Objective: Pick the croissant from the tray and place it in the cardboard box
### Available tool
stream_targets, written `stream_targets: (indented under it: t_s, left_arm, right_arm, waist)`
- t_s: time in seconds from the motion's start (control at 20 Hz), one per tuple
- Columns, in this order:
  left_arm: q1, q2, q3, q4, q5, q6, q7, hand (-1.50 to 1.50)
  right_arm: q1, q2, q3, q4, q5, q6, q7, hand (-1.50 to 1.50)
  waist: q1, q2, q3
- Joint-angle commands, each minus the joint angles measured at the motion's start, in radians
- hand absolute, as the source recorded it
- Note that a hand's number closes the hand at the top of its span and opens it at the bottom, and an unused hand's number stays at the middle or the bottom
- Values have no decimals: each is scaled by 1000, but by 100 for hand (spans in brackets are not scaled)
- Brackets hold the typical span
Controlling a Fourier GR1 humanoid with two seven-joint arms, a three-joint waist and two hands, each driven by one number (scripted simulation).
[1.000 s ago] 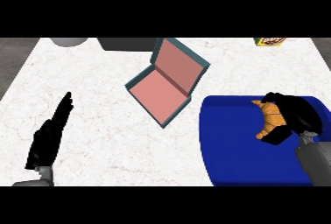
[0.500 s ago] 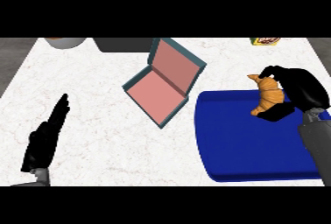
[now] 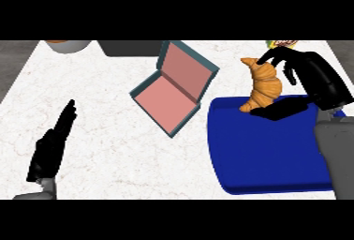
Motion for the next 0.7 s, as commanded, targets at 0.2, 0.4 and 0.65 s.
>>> stream_targets:
  t_s: [0.2,0.4,0.65]
  left_arm:
    - [-20,9,7,-58,8,-23,73,0]
    - [16,-22,-11,-35,-28,15,8,0]
    - [-30,-21,12,46,-6,-5,-33,0]
  right_arm:
    - [-164,102,9,-18,-67,44,95,150]
    - [-306,165,57,-42,-36,95,314,150]
    - [-402,245,87,230,51,-32,228,150]
  waist:
    - [11,2,0]
    - [10,1,0]
    - [16,5,0]
